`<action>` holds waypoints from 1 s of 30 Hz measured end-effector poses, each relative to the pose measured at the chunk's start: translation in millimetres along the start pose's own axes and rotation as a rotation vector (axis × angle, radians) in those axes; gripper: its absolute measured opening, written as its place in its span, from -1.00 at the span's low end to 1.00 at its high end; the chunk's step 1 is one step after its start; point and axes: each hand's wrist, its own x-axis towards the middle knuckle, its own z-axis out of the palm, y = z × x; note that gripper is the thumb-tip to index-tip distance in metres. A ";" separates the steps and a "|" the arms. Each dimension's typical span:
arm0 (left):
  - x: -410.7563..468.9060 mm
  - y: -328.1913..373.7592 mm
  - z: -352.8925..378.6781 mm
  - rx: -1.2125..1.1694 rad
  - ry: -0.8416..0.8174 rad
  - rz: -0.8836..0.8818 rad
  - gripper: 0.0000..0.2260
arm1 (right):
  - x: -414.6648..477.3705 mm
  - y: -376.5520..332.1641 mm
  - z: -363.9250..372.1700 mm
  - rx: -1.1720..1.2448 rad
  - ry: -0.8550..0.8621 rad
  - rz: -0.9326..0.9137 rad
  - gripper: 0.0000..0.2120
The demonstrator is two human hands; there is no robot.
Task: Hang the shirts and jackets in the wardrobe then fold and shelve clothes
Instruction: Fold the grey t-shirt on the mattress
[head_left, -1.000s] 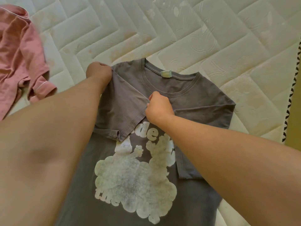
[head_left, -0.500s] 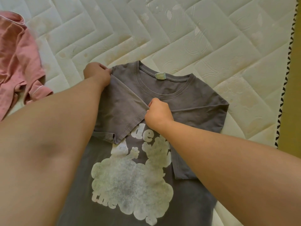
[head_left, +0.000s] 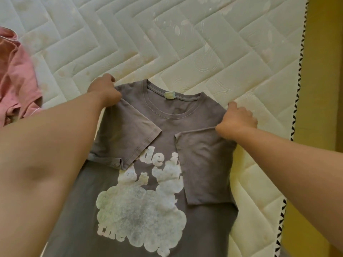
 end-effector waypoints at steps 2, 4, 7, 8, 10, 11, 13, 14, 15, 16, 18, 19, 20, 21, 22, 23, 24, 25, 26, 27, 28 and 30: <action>2.6 4.0 0.4 0.130 -0.085 0.073 -0.35 | 7.3 8.8 -3.9 -0.014 -0.096 0.004 -0.38; 4.6 10.7 0.7 0.235 -0.119 0.099 -0.33 | 13.7 12.1 -6.5 -0.068 -0.142 -0.008 -0.37; 5.2 20.0 0.2 0.398 -0.152 0.126 -0.38 | 23.0 7.7 -8.9 -0.106 -0.208 -0.029 -0.34; 5.7 22.0 -0.4 0.450 -0.151 0.137 -0.39 | 25.6 5.5 -9.1 -0.113 -0.227 -0.039 -0.32; 6.4 24.5 -1.0 0.515 -0.137 0.160 -0.38 | 28.0 4.7 -8.6 -0.113 -0.240 -0.048 -0.30; 6.5 24.6 -0.8 0.516 -0.136 0.163 -0.37 | 28.4 5.6 -7.7 -0.100 -0.238 -0.050 -0.31; 1.0 22.0 1.9 0.424 -0.142 0.144 -0.32 | 27.6 10.0 -3.4 -0.057 -0.223 -0.053 -0.35; -5.1 19.0 3.8 0.344 -0.118 0.145 -0.31 | 26.6 12.1 -1.1 -0.033 -0.200 -0.051 -0.36; -14.6 14.9 6.2 0.265 -0.066 0.168 -0.34 | 25.2 13.6 0.8 -0.013 -0.172 -0.047 -0.38; -27.8 9.1 9.0 0.202 0.004 0.211 -0.41 | 23.2 14.1 2.5 0.002 -0.147 -0.039 -0.39; -60.8 -6.9 14.9 0.178 0.126 0.319 -0.59 | 17.7 10.6 5.1 0.015 -0.101 -0.012 -0.39; -79.6 -17.5 18.9 0.215 0.142 0.380 -0.67 | 12.4 7.3 8.0 -0.013 -0.063 -0.010 -0.39; -98.4 -28.8 23.7 0.270 0.135 0.440 -0.75 | 6.1 3.7 12.1 -0.077 0.005 -0.026 -0.37; -115.4 -39.6 28.3 0.336 0.109 0.488 -0.80 | 1.1 -0.9 15.7 -0.152 0.087 -0.063 -0.35; -131.6 -50.2 32.8 0.398 0.068 0.510 -0.83 | -4.5 -6.3 19.6 -0.215 0.148 -0.118 -0.32; -147.7 -61.2 38.2 0.455 0.018 0.506 -0.84 | -10.9 -11.3 24.4 -0.260 0.176 -0.176 -0.29; -161.4 -70.9 43.7 0.503 -0.033 0.485 -0.82 | -15.7 -15.5 28.7 -0.292 0.181 -0.216 -0.27; -173.3 -79.5 48.8 0.549 -0.068 0.454 -0.80 | -18.8 -18.3 32.4 -0.317 0.179 -0.230 -0.24; -183.2 -87.4 54.1 0.591 -0.076 0.430 -0.79 | -20.1 -20.2 34.3 -0.337 0.179 -0.228 -0.22; -191.0 -93.5 59.4 0.619 -0.071 0.423 -0.78 | -19.6 -20.3 35.0 -0.350 0.183 -0.218 -0.20; -197.4 -98.2 64.7 0.616 -0.054 0.423 -0.77 | -18.5 -18.9 35.6 -0.356 0.187 -0.205 -0.19; -205.0 -104.8 73.2 0.557 0.042 0.448 -0.74 | -15.3 -15.9 34.8 -0.340 0.181 -0.176 -0.16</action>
